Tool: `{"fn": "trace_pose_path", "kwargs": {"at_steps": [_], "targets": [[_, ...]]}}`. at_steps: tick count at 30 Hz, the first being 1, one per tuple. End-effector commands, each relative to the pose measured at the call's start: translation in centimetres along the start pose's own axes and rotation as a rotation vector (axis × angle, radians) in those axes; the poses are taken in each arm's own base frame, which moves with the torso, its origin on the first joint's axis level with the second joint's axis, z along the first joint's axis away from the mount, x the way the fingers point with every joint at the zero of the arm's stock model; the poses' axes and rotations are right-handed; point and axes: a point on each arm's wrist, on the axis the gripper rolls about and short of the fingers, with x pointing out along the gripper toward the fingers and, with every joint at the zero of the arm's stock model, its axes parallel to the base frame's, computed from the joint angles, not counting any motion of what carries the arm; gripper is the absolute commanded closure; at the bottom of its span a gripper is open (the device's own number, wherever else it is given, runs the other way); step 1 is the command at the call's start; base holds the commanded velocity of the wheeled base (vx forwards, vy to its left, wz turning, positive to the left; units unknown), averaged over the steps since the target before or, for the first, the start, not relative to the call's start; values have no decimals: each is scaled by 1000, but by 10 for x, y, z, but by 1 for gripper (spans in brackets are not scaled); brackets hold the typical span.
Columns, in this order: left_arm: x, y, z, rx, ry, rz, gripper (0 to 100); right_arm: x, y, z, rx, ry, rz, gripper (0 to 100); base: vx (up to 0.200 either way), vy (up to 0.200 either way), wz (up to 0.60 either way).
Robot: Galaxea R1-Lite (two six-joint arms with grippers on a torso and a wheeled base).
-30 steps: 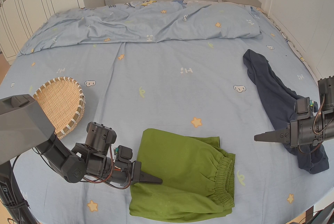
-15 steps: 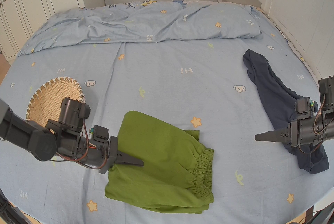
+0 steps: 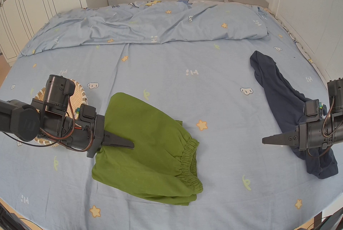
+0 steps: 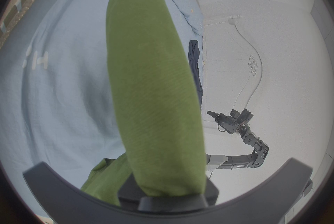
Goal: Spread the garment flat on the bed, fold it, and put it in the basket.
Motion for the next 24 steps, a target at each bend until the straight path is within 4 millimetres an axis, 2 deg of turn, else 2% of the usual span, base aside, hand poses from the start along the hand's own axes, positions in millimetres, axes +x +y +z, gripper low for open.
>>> {"fn": "trace_pose_path", "kwargs": {"at_steps": [1, 11, 16, 24], "targets": [[0, -3, -1, 1, 7, -1, 100, 0, 0, 1, -1, -3, 0, 0, 0, 200, 0], [-1, -6, -1, -9, 21, 4, 100, 0, 1, 0, -3, -1, 1, 0, 0, 200, 0], [10, -11, -9, 5, 61, 7, 100, 0, 0, 0, -2, -2, 0, 0, 0, 200, 0], [15, -12, -10, 11, 61, 33, 100, -1, 0, 1, -1, -5, -2, 0, 0, 200, 0]]}}
